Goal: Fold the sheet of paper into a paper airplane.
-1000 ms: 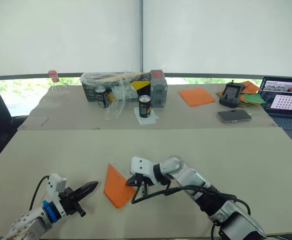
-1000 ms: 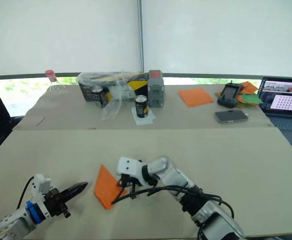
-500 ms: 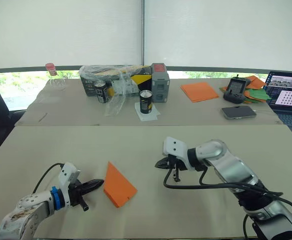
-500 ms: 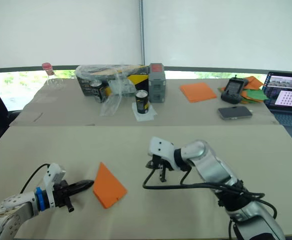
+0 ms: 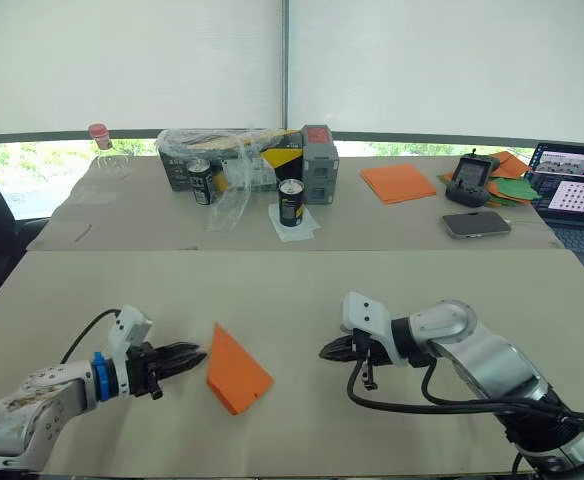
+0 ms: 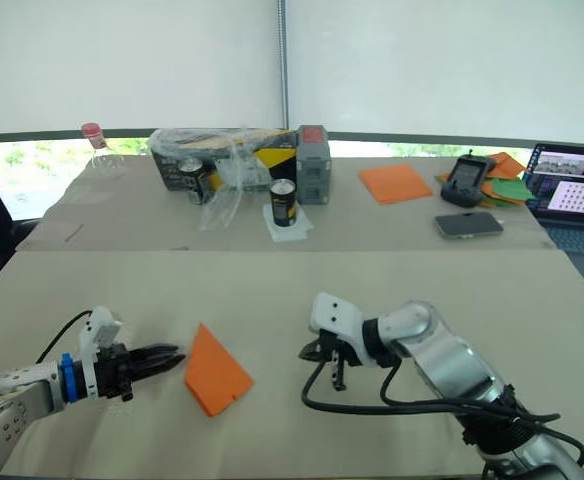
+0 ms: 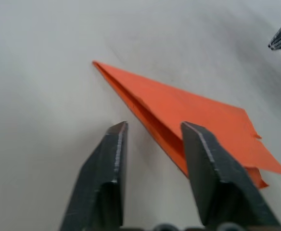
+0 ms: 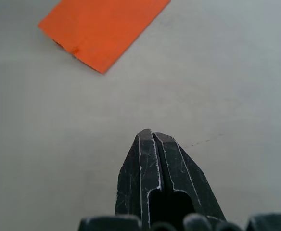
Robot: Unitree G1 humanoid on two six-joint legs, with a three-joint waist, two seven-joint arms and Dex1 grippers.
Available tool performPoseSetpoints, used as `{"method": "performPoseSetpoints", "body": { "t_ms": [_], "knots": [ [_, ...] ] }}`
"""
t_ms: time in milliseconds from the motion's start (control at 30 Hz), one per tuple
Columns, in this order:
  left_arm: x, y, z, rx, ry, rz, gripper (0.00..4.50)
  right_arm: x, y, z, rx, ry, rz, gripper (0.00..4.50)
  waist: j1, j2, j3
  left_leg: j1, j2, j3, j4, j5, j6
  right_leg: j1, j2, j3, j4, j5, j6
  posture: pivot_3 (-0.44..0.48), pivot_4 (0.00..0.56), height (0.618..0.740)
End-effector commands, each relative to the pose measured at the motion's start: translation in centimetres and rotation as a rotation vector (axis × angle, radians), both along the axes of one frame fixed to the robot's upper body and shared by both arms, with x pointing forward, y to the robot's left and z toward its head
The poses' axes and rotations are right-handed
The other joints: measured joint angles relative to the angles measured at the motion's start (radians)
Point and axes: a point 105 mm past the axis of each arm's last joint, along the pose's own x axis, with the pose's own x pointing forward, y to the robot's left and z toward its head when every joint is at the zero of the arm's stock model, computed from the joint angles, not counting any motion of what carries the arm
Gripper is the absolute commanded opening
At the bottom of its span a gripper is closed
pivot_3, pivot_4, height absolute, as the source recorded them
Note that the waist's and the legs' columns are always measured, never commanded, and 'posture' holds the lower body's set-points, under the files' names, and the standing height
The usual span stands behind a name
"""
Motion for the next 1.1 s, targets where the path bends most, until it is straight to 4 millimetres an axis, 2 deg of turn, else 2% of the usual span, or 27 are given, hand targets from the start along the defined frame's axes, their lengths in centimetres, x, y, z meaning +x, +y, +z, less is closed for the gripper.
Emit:
{"method": "performPoseSetpoints", "body": {
  "t_ms": [33, 100, 167, 267, 333, 433, 533, 700, 1100],
  "knots": [
    [0.5, 0.3, 0.9, -0.071, 0.035, 0.064, 3.21, 0.2, 0.0, 0.8, -0.004, -0.067, 0.011, 0.00, 0.001, 0.000, 0.000, 0.000, 0.000, 0.000, 0.000, 0.000, 0.000, 0.000, 0.000, 0.000, 0.000, 0.000, 0.000, 0.000, 0.150, 0.740],
    [1.9, 1.0, 1.2, -0.161, 0.081, 0.216, 3.86, 0.2, -0.1, 0.6, -0.016, -0.074, 0.008, 0.00, 0.003, -0.001, 0.001, 0.000, 0.000, 0.000, 0.003, 0.000, 0.000, 0.000, 0.000, 0.000, 0.001, 0.000, 0.000, 0.000, 0.150, 0.740],
    [1.8, 0.3, 1.9, -0.257, 0.156, 0.206, 4.46, 0.3, -0.3, 0.5, -0.024, -0.085, 0.000, 0.00, 0.004, -0.004, 0.002, -0.001, 0.000, -0.001, 0.006, 0.000, 0.000, 0.001, 0.000, -0.001, 0.003, 0.000, 0.000, 0.000, 0.150, 0.740],
    [1.9, 0.1, 3.8, -0.426, 0.308, 0.199, 4.46, 0.6, -0.6, 0.2, -0.037, -0.095, -0.021, 0.00, 0.003, -0.005, 0.003, -0.002, 0.001, -0.002, 0.012, 0.000, 0.001, 0.001, 0.001, -0.001, 0.006, 0.000, 0.000, 0.000, 0.150, 0.740],
    [2.0, 0.7, 4.1, -0.478, 0.434, 0.196, 4.46, 0.7, -0.7, 0.1, -0.043, -0.099, -0.030, 0.00, 0.003, -0.007, 0.004, -0.002, 0.000, -0.002, 0.013, 0.000, 0.001, 0.002, 0.001, -0.001, 0.007, 0.000, 0.000, 0.000, 0.150, 0.740],
    [1.8, 1.1, 4.6, -0.499, 0.512, 0.187, 4.46, 0.8, -0.9, 0.1, -0.044, -0.109, -0.046, 0.00, -0.003, -0.007, 0.004, -0.001, -0.001, -0.002, 0.014, 0.000, 0.001, 0.002, 0.001, -0.001, 0.008, 0.000, 0.000, 0.000, 0.150, 0.740],
    [1.6, 0.9, 3.9, -0.449, 0.572, 0.182, 4.46, 0.9, -0.9, 0.1, -0.042, -0.115, -0.054, 0.00, -0.011, -0.007, 0.004, -0.001, -0.001, -0.001, 0.013, 0.000, 0.001, 0.000, 0.001, 0.000, 0.011, 0.000, 0.001, 0.000, 0.150, 0.740],
    [0.9, -0.5, 2.0, -0.344, 0.652, 0.142, 4.46, 1.0, -1.0, -0.2, -0.046, -0.110, -0.066, 0.00, -0.006, -0.007, 0.004, -0.001, -0.001, -0.001, 0.013, 0.000, 0.000, -0.001, 0.000, 0.001, 0.012, 0.000, 0.001, 0.000, 0.150, 0.740],
    [1.1, -2.5, 1.4, -0.402, 0.690, 0.081, 4.46, 0.9, -1.2, -0.3, -0.055, -0.114, -0.080, 0.00, 0.006, -0.007, 0.004, 0.000, -0.003, -0.001, 0.014, 0.000, 0.000, 0.000, -0.002, 0.001, 0.013, 0.000, 0.000, 0.000, 0.150, 0.740]
  ]
}}
